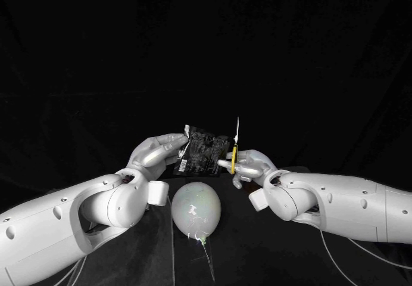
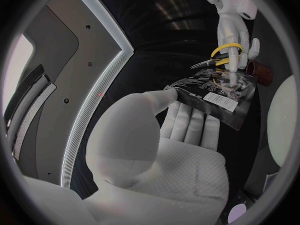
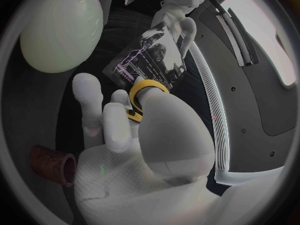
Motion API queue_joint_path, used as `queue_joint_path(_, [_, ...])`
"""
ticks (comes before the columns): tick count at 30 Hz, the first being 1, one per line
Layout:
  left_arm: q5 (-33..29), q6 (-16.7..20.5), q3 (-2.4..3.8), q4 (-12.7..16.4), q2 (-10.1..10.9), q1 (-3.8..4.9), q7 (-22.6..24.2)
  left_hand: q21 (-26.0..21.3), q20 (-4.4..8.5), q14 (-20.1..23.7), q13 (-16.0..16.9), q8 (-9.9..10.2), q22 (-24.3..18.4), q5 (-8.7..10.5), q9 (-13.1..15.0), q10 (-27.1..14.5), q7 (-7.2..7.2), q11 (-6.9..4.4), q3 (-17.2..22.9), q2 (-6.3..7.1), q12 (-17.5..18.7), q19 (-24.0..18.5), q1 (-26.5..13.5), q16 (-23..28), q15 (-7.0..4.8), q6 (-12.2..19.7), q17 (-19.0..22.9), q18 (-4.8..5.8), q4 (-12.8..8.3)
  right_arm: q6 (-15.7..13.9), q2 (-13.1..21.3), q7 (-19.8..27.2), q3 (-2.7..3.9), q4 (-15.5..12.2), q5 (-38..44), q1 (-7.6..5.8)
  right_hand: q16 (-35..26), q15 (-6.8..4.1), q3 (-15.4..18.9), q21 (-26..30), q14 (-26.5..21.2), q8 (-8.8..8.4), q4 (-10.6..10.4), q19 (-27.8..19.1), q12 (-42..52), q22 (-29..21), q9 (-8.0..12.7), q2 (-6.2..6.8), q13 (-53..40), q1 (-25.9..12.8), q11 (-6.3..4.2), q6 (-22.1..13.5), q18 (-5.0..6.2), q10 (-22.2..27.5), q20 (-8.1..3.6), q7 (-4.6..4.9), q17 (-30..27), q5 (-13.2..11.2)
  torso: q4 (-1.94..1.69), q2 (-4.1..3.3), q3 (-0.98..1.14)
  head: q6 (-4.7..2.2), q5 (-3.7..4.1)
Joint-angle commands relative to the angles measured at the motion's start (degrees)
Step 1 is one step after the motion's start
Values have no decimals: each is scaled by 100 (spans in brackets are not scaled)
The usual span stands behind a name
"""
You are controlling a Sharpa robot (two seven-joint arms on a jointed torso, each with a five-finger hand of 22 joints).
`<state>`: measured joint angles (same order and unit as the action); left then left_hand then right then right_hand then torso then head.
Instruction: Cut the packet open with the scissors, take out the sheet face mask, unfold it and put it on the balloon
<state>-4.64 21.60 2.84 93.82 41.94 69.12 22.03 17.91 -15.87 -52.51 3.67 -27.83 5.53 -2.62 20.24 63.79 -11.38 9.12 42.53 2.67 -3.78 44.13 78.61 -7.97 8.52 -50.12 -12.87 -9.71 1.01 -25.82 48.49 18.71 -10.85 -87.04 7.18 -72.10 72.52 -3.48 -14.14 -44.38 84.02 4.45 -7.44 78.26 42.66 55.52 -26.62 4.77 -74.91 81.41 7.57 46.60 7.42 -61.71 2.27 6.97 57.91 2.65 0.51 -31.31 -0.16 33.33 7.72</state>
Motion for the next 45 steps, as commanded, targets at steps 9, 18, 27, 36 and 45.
queue_joint_path(9, [28, -111, 11, -53, -22, 11, 99, 26, -9, -34, -10, -18, 5, -15, 793, 24, -21, 7, -13, -64, 27, 32, 7, 19, -1, 11, 7, -70, -34, 329, 10, 80, 16, -230, -2, -3, 1, 199, 81, -25, 20, 492, -232, 15, 3638, 55, -485, -358, -661, -181, -459, 83, 14, -2566, 121, 149, 7, 13, -4, 5, -1, 15, 19])
queue_joint_path(18, [63, -87, 11, -150, 1, 11, 113, 27, -8, -32, -10, -20, 5, -16, 797, 21, -21, 7, -11, -66, 28, 32, 8, 21, -1, 14, 8, -71, -37, 259, 41, 92, 19, -281, -5, -3, 2, 20, -409, -7, 21, 899, -103, 7, 3721, 78, -550, -985, -725, 129, -714, 1037, 59, -2586, 44, -180, 7, 16, 0, 3, -3, 9, 23])
queue_joint_path(27, [85, 24, 10, -216, 35, 11, 112, 33, -7, -16, -12, -25, 4, -16, 828, -7, -28, 17, 0, -72, 32, 29, -3, 40, 7, 53, 19, -68, -52, 258, 61, 89, 21, -328, -86, -3, -9, -27, -678, 24, 26, 1019, -28, 2, 3708, 86, -601, -989, -717, 3, -769, 1194, 56, -2583, -12, -240, -3, 14, 0, 4, 0, 7, 26])
queue_joint_path(36, [367, -513, 7, -325, 80, 23, -340, -42, -52, 158, -30, 196, -47, -26, 763, -710, -242, 226, -138, 153, 46, -121, -175, 166, 136, 387, 74, -22, -79, 305, 104, 65, 22, -379, -151, -3, -11, -47, -789, 38, 30, 1101, 23, 0, 3710, 96, -664, -922, -720, -104, -794, 1241, 54, -2586, -32, -272, -4, 14, 3, 9, 1, -4, 44])
queue_joint_path(45, [1062, -1711, 2, -718, 107, 136, -611, -406, -83, 493, -2, 1200, -180, -12, 108, -1266, 2, 439, -1222, 1035, 13, -462, -675, 344, 307, 1777, 132, 163, 58, 33, 162, -326, 25, -412, 71, -3, -16, -71, -906, -53, 31, 1147, 90, 35, 3785, 177, -710, -890, -779, -163, -813, 1236, 36, -2607, -43, -288, -7, 15, 12, 9, 3, -3, 39])
